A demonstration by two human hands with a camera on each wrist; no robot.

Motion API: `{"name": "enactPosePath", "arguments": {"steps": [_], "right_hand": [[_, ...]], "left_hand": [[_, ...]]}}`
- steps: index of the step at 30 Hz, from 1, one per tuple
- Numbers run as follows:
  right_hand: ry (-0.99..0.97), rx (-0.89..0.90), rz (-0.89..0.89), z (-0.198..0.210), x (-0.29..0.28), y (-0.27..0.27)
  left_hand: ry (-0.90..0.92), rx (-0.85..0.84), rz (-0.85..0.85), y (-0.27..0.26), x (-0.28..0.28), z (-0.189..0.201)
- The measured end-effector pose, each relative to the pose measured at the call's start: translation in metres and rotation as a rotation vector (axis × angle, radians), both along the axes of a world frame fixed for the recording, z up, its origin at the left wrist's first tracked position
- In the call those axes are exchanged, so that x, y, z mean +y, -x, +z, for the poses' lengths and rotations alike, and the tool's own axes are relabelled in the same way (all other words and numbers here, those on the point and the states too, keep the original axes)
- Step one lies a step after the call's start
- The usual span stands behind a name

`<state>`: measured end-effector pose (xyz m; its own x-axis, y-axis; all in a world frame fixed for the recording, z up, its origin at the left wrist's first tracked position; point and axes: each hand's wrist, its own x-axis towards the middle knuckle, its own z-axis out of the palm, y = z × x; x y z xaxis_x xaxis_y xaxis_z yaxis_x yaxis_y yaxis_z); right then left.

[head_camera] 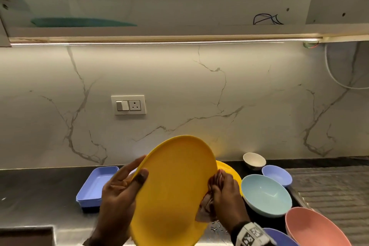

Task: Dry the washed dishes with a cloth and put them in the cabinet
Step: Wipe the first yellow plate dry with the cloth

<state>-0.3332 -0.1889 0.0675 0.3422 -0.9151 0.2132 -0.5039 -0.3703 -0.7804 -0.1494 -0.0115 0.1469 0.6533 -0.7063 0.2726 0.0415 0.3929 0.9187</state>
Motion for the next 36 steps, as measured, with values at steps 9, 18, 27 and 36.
{"name": "enactPosePath", "arguments": {"steps": [9, 18, 27, 36], "right_hand": [[-0.061, 0.038, 0.31, -0.03, 0.078, -0.015], [0.336, -0.306, 0.423, 0.08, 0.05, -0.041], [0.214, -0.009, 0.795, 0.0, 0.087, -0.054], [-0.416, -0.378, 0.469, 0.021, 0.052, -0.004]], "left_hand": [[0.101, 0.024, 0.058, -0.005, -0.014, 0.003], [0.051, 0.067, -0.026, 0.012, -0.018, -0.014], [0.045, 0.148, -0.044, 0.009, -0.016, -0.015], [0.018, -0.115, 0.128, -0.003, -0.006, -0.008]]}}
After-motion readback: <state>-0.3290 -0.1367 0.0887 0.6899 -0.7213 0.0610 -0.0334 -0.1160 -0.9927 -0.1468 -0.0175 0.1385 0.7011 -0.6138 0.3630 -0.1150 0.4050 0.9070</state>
